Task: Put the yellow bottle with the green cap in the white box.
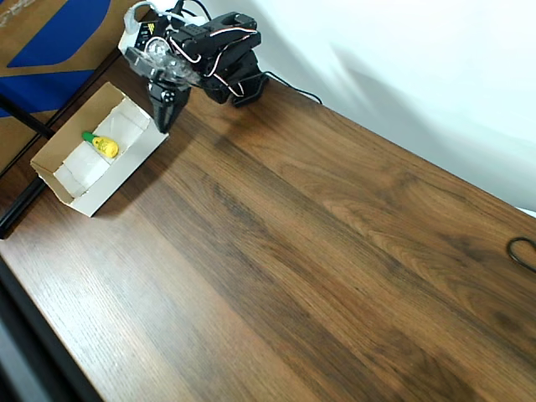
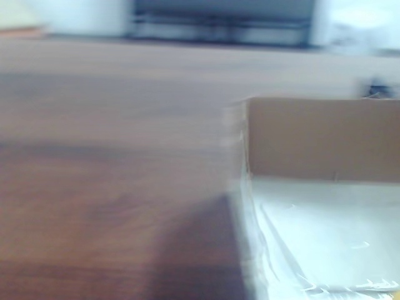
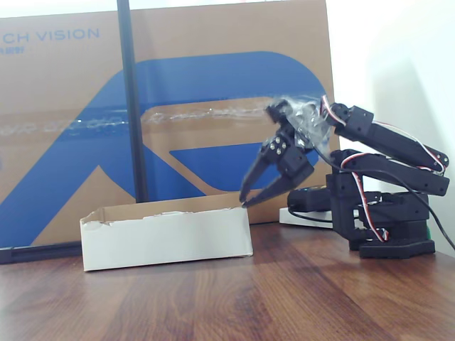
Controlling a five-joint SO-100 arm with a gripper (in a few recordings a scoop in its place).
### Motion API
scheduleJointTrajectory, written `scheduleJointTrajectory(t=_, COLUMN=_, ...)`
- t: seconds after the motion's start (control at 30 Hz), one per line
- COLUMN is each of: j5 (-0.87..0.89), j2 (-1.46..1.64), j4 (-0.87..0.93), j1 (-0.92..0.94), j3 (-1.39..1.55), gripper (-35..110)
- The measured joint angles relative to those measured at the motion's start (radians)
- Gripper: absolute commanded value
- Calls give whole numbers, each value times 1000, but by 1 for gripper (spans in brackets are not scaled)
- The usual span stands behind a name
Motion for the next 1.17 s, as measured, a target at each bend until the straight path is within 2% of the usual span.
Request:
scheduleJointTrajectory(t=0.2, j5=2, j2=0, j4=48, j1=3, j3=107, gripper=0)
scheduleJointTrajectory(t=0.53, j5=-44, j2=0, j4=310, j1=-71, j3=107, gripper=0)
scheduleJointTrajectory(t=1.17, j5=-60, j2=2, j4=333, j1=-64, j3=107, gripper=0)
